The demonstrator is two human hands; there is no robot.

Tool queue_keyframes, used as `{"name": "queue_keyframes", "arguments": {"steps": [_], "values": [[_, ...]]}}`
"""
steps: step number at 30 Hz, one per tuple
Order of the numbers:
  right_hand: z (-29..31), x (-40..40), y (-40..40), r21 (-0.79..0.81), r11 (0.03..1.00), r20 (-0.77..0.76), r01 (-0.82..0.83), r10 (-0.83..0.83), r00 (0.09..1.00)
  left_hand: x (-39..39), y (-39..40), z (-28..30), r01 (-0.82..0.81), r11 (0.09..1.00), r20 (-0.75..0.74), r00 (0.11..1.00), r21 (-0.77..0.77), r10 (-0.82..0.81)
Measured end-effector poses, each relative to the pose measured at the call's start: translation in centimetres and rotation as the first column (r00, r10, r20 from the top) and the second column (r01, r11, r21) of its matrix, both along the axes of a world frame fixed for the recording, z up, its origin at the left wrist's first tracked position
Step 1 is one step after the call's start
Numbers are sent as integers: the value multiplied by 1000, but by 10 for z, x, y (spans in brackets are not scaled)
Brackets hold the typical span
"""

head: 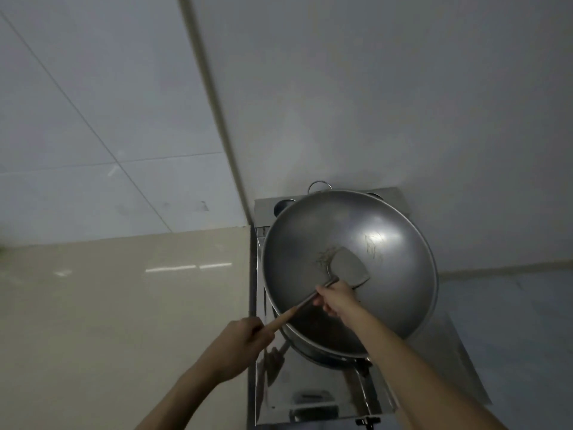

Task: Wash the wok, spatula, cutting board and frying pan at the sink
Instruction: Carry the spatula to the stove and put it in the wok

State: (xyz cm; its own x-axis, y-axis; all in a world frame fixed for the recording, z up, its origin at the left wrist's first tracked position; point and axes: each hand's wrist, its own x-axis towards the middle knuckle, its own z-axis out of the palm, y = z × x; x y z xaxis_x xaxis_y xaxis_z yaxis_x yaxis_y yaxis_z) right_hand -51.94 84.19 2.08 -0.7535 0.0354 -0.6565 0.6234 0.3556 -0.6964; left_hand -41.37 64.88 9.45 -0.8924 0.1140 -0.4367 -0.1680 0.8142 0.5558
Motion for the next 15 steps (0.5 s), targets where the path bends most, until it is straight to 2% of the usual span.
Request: {"name": "queue_keyframes", "arguments": {"steps": [5, 8, 10, 13, 15], "values": [[-8, -7, 8, -2, 1000, 20, -30, 30, 999, -5, 5, -7, -32, 999, 60, 998, -7, 32], [-10, -7, 12, 41, 993, -18, -108, 108, 994, -5, 9, -8, -15, 999, 111, 994, -29, 18], [-11, -5, 18, 138, 972, -88, -188, 201, 976, -5, 9, -9, -7, 995, 72, 997, -102, 15], [-7, -3, 26, 416, 869, -224, -266, 382, 897, -5, 2, -10, -2, 974, -68, 998, -227, -14], [3, -3, 22, 533, 820, -332, -209, 429, 840, -6, -4, -11, -136, 966, -175, 980, -218, 99]]}}
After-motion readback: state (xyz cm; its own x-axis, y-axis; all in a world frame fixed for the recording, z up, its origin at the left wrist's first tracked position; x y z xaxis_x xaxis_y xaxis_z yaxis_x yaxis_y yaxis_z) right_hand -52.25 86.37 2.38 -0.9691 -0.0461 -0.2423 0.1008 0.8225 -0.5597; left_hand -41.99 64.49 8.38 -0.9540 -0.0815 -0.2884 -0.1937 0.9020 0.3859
